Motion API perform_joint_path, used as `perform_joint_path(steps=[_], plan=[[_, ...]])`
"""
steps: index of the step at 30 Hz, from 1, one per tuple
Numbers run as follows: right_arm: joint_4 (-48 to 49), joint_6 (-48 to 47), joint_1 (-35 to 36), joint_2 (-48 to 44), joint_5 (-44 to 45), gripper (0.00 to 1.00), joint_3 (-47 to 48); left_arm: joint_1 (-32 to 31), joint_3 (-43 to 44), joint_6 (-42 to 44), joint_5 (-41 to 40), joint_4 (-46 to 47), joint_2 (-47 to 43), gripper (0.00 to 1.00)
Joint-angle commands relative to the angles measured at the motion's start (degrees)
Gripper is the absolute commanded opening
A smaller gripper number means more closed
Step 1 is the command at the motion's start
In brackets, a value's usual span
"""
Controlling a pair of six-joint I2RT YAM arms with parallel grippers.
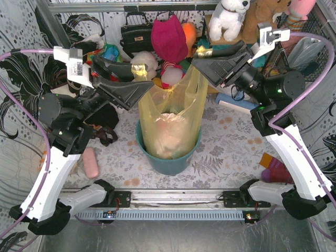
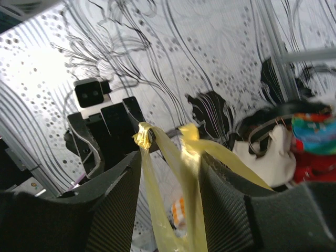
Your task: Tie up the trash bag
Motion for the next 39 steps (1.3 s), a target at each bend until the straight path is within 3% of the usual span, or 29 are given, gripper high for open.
perform_joint_path(steps=[1, 4, 9, 13, 15, 22, 30, 35, 39], plan=[[4.1, 1.9, 0.2, -0.8, 1.8, 0.47, -5.9, 0.0, -7.6, -5.1, -2.9, 8.9, -2.0, 0.73], [3.6, 1.8, 0.2, 2.6, 0.7, 0.44, -0.1, 0.0, -4.1, -4.3, -3.1, 8.1, -0.2, 0.72], [4.0, 1.8, 0.2, 9.2, -0.8, 0.36, 15.8, 0.0, 14.0, 0.4, -5.4, -2.1, 4.9, 0.71], [5.1, 0.4, 0.2, 8.7, 1.1, 0.35, 18.3, 0.0, 20.3, 2.2, -7.5, -5.4, 5.9, 0.71], [6.3, 0.4, 0.2, 7.0, 2.1, 0.35, 14.6, 0.0, 18.6, 2.4, -7.7, -6.0, 4.8, 0.71], [9.1, 2.3, 0.2, 1.9, 6.4, 0.35, -1.9, 0.0, -0.9, -2.4, -10.3, -0.4, 0.2, 0.71], [14.1, 6.1, 0.2, 6.4, 3.8, 0.34, -3.1, 0.0, 2.0, -1.4, -8.1, -1.5, 2.1, 0.69], [13.3, 6.5, 0.2, 12.7, 2.4, 0.18, 8.6, 0.1, 12.2, 0.7, -5.6, -4.0, 7.2, 0.6], [8.9, 4.9, 0.2, 15.9, 1.3, 0.0, 19.0, 0.1, 19.7, 1.4, -4.4, -5.7, 10.3, 0.41]])
